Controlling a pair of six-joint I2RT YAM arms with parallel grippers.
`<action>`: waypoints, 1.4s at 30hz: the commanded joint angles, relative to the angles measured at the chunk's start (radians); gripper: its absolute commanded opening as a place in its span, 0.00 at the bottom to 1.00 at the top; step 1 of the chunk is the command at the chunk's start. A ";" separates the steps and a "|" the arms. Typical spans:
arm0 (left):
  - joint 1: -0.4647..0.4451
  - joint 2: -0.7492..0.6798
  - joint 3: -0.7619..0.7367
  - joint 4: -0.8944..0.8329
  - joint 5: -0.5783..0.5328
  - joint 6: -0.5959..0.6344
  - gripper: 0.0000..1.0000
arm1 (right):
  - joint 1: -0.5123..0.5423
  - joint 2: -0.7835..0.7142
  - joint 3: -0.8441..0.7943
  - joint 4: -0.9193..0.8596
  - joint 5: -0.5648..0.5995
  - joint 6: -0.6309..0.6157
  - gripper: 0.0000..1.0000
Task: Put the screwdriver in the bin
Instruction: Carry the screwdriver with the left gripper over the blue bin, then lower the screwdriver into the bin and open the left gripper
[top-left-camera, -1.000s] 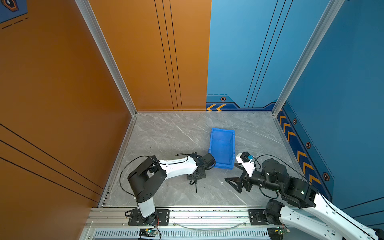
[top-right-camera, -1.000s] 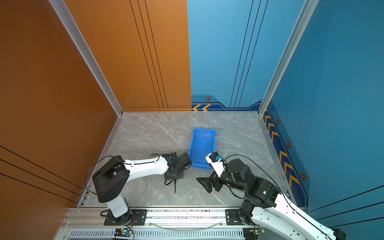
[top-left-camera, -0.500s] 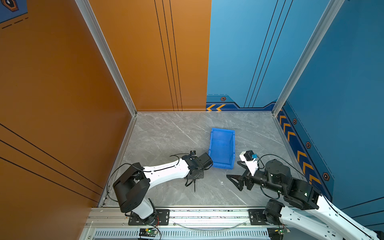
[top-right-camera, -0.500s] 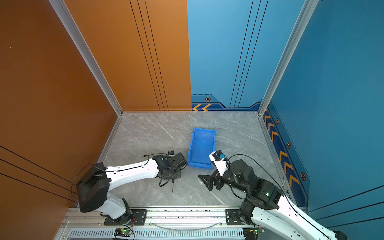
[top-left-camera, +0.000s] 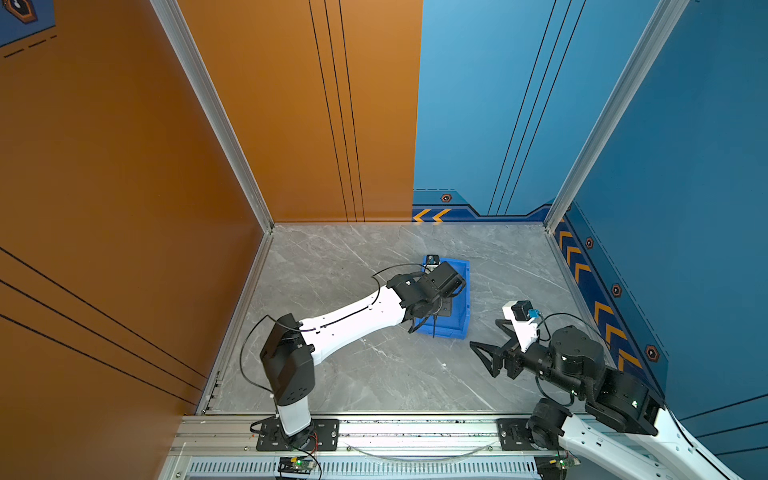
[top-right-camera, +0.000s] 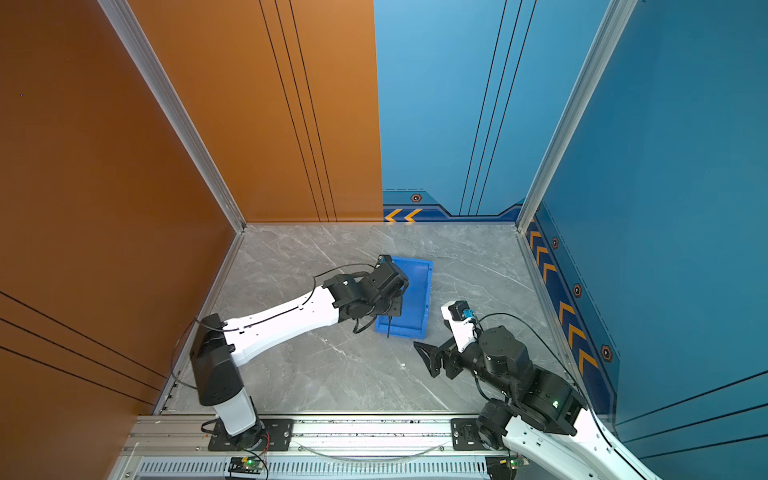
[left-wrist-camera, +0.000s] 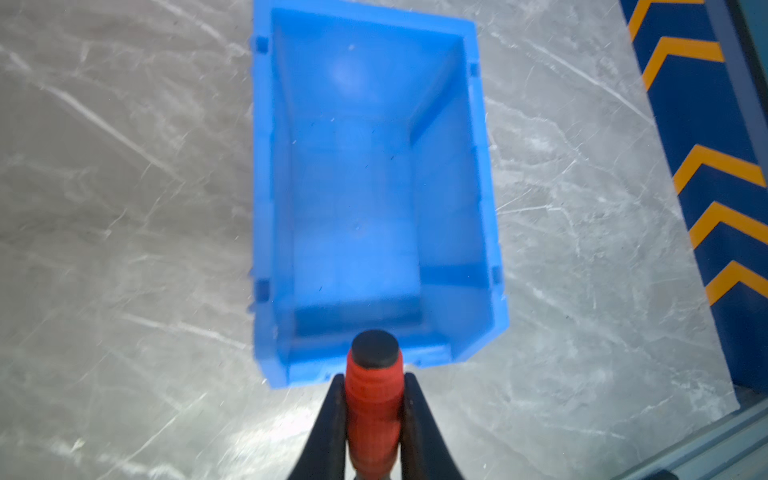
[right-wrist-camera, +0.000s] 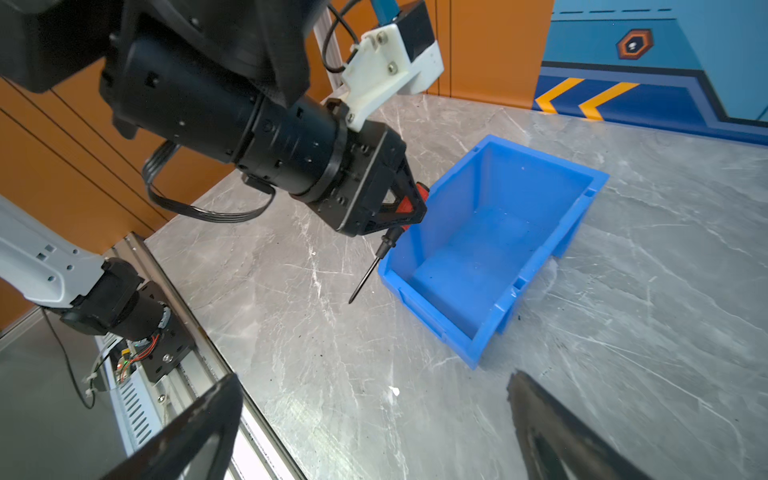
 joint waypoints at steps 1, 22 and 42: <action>0.028 0.125 0.111 -0.026 0.006 0.039 0.04 | -0.005 -0.034 0.007 -0.051 0.094 0.045 1.00; 0.096 0.451 0.343 0.001 -0.053 0.032 0.04 | -0.022 -0.015 0.014 -0.063 0.076 0.040 1.00; 0.105 0.556 0.346 0.035 -0.047 0.035 0.21 | -0.067 -0.013 0.010 -0.056 0.062 0.048 1.00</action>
